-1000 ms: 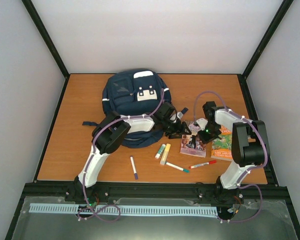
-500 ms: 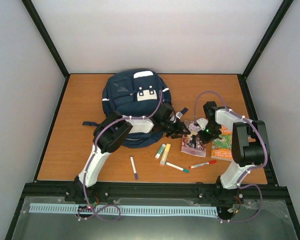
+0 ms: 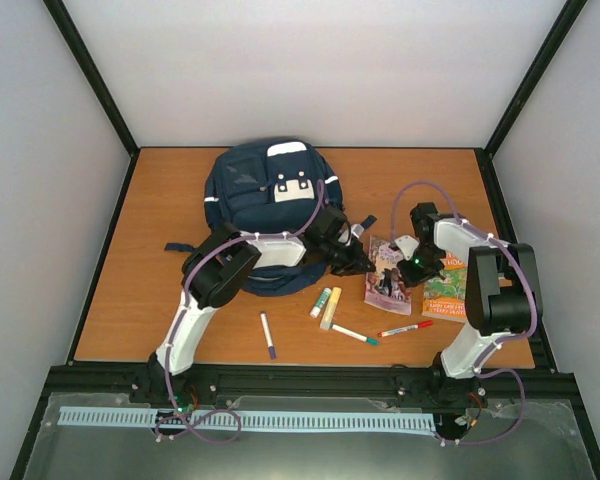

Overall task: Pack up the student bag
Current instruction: Pick up the book from the center of the board.

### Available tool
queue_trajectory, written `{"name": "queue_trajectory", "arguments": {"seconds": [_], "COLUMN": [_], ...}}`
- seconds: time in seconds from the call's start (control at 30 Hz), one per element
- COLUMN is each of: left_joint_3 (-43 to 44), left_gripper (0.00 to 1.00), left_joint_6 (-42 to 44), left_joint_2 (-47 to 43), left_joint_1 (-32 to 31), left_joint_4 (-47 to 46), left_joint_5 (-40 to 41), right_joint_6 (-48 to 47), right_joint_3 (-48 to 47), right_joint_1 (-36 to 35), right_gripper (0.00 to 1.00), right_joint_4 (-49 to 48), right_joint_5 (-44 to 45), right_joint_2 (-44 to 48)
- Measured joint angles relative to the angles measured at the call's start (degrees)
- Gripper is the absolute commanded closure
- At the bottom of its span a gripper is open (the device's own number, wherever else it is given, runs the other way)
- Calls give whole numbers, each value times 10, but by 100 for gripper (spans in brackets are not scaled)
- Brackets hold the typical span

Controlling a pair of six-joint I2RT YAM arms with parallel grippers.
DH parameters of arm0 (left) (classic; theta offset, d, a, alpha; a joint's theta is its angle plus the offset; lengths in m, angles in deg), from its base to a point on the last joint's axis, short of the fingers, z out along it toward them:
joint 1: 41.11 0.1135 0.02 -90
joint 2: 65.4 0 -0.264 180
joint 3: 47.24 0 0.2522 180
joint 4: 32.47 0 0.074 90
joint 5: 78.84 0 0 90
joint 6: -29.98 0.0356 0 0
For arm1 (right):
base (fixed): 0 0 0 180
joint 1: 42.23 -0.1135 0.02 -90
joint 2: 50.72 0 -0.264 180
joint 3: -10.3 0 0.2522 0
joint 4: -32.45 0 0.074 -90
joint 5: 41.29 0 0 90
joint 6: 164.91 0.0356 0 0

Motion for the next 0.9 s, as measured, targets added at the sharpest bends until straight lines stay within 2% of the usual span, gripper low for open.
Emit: {"name": "queue_trajectory", "arguments": {"seconds": [0.13, 0.27, 0.33, 0.37, 0.4, 0.43, 0.67, 0.73, 0.9], "left_joint_3": [-7, -8, -8, -7, -8, -8, -11, -15, -20], "left_gripper": [99, 99, 99, 99, 99, 99, 99, 99, 99], "left_joint_6": [34, 80, 104, 114, 123, 131, 161, 165, 174], "left_joint_2": [-41, -104, -139, -155, -171, -187, -281, -305, -360], "left_joint_1": [0, 0, 0, 1, 3, 4, 30, 41, 63], "left_joint_4": [43, 93, 119, 130, 140, 151, 191, 193, 194], "left_joint_5": [10, 20, 29, 34, 38, 41, 63, 66, 64], "right_joint_6": [-5, -7, -2, 0, 2, 2, 27, 37, 51], "right_joint_3": [-4, -51, -92, -111, -128, -141, -161, -162, -163], "right_joint_1": [19, 55, 69, 73, 77, 79, 100, 104, 106], "right_gripper": [65, 45, 30, 20, 5, 1, 0, 0, 9], "right_joint_4": [6, 31, 38, 38, 36, 34, 26, 22, 17], "right_joint_5": [-19, -47, -55, -58, -60, -65, -139, -184, -335], "right_joint_2": [21, 77, 115, 133, 150, 170, 251, 253, 251]}}
